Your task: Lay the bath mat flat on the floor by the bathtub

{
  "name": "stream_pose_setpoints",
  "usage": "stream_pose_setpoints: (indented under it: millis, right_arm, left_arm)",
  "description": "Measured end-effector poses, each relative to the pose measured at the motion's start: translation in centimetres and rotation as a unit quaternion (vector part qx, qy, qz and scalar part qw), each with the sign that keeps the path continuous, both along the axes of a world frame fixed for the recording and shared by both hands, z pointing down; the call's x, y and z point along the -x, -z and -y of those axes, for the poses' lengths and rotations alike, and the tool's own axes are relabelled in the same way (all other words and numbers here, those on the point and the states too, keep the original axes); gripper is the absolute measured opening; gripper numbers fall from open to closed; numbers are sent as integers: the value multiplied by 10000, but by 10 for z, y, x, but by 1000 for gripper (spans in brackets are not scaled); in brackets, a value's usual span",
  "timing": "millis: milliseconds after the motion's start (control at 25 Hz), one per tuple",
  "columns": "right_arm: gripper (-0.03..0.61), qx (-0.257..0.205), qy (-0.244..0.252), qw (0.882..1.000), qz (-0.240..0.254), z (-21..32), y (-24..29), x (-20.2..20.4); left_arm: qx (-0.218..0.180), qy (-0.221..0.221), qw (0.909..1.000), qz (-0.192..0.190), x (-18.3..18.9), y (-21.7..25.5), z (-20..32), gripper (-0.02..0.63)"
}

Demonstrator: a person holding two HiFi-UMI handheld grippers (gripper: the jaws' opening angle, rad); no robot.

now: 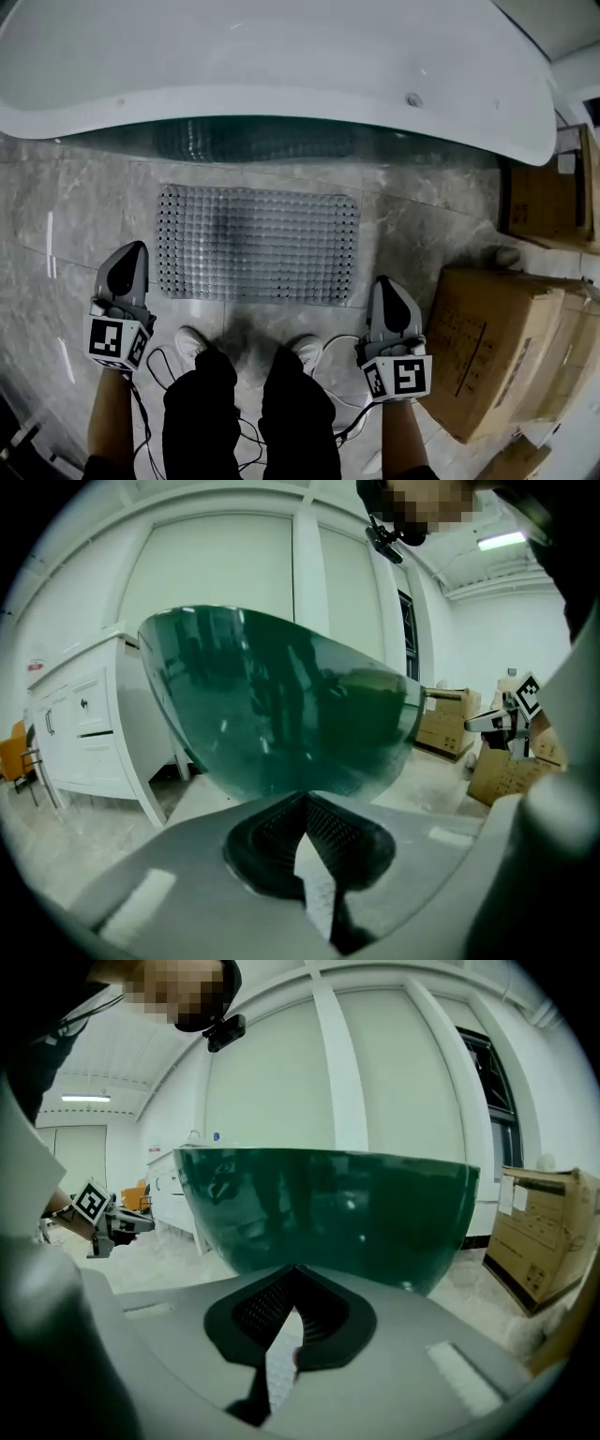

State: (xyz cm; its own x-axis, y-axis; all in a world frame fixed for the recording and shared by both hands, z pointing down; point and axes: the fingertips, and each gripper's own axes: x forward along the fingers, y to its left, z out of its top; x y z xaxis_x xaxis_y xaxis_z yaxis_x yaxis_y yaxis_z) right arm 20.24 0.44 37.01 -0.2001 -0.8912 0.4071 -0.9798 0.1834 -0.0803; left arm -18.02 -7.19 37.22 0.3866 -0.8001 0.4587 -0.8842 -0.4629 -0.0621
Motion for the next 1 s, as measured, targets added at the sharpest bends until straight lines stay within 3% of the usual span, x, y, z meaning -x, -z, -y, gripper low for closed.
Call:
stream_pose_setpoints:
  millis: [480,800,1000]
  right_arm:
    - [25,-179,49,9998,-29,1,160,-2]
    - [25,-403,41,9991,85,-3,265,0]
    - [25,-569,30,9983,92,-6,321,6]
  left_arm:
    - [-136,-38,9992,-367,-48,169,4,0]
    - [-302,139,9975,-620,-58,273,-7,0]
    - [-482,89,9978,-450,-64,331,-16,0]
